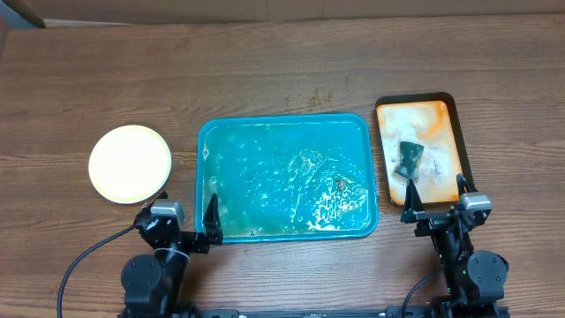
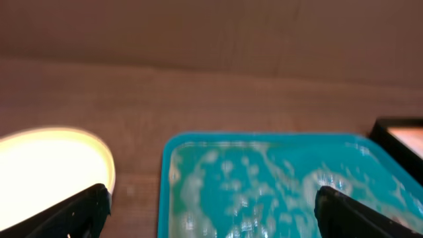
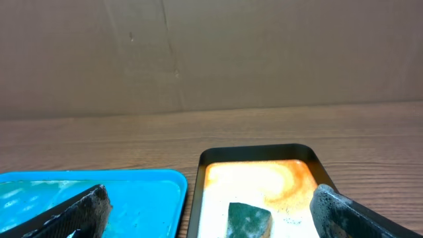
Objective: Clean dirty plates on tray and stack at the side
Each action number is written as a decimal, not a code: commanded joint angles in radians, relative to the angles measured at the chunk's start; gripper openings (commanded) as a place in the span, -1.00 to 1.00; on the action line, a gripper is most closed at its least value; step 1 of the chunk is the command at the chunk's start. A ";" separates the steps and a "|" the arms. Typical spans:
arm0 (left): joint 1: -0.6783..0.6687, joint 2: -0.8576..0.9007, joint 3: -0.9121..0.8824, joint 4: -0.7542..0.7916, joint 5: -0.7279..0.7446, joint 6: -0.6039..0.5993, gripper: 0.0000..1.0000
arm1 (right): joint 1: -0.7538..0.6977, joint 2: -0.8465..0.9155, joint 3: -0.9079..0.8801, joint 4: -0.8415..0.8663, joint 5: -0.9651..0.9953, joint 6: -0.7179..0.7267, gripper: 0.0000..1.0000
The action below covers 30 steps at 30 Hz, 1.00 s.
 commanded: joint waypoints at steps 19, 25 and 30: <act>-0.003 -0.037 -0.201 0.296 0.004 0.087 1.00 | 0.008 -0.011 -0.011 0.003 -0.005 -0.003 1.00; -0.003 -0.037 -0.201 0.296 0.004 0.087 0.99 | 0.008 -0.011 -0.011 0.003 -0.005 -0.003 1.00; -0.002 -0.037 -0.200 0.295 0.004 0.087 1.00 | 0.008 -0.011 -0.011 0.003 -0.005 -0.003 1.00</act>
